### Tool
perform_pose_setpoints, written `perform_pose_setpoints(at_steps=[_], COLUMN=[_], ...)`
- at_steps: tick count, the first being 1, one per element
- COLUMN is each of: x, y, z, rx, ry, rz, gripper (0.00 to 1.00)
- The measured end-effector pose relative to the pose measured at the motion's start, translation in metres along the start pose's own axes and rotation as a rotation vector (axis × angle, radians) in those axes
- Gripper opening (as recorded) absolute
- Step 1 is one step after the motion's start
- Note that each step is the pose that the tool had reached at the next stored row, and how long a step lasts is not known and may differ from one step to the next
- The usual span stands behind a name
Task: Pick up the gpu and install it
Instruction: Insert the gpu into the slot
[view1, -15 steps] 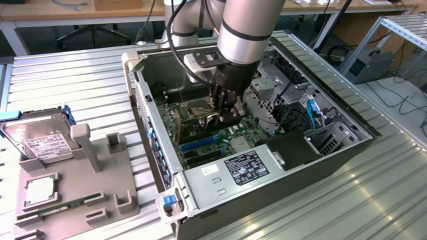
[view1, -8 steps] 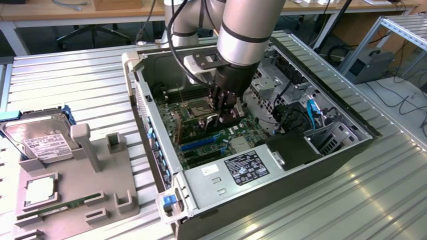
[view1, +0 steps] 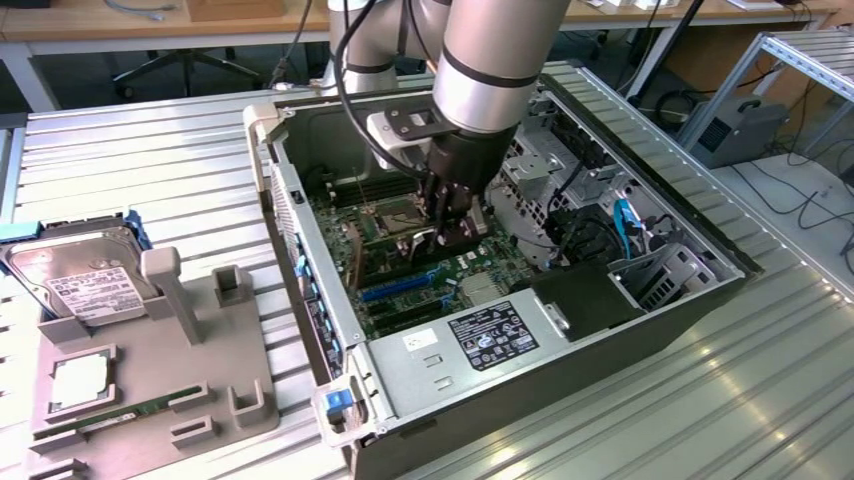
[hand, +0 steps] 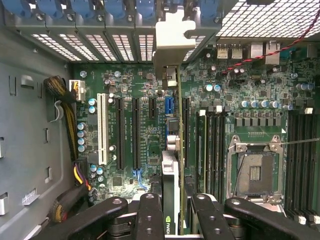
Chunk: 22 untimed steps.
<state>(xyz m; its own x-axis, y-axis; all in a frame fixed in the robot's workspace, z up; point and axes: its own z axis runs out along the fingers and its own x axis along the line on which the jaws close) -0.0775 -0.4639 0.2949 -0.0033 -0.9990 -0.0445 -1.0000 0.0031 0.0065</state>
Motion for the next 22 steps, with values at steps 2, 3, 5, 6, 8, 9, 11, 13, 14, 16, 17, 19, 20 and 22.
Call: perform_pose_setpoints(at_steps=[2,3,5,6,8,9,11,13,14,16,17,19,20,22], x=[0.0,0.0001,0.0001,0.0001,0.0001,0.0002,0.0002,0.0002,0.0002,0.0002,0.0002,0.0002,0.0002,0.0002], y=[0.0,0.0,0.0,0.0,0.0005,0.0017,0.0036,0.0048,0.0048,0.0049,0.0049,0.0049,0.0049,0.0049], z=[0.0007,0.0011,0.0016,0.0017,0.0022,0.0029,0.0038,0.0044,0.0045,0.0046,0.0046,0.0046,0.0046,0.0046], rx=[0.0,0.0,0.0,-0.0001,0.0001,0.0,0.0,0.0,-0.0001,0.0,0.0,0.0,0.0,-0.0001], ry=[0.0001,0.0001,0.0001,0.0001,-0.0001,0.0001,0.0001,0.0001,0.0001,0.0001,0.0001,0.0001,0.0001,0.0001], rz=[0.0,0.0,0.0,0.0,0.0,0.0,0.0,0.0,0.0,0.0,0.0,0.0,0.0,0.0], gripper=[0.27,0.27,0.27,0.27,0.27,0.27,0.27,0.27,0.27,0.27,0.27,0.27,0.27,0.27])
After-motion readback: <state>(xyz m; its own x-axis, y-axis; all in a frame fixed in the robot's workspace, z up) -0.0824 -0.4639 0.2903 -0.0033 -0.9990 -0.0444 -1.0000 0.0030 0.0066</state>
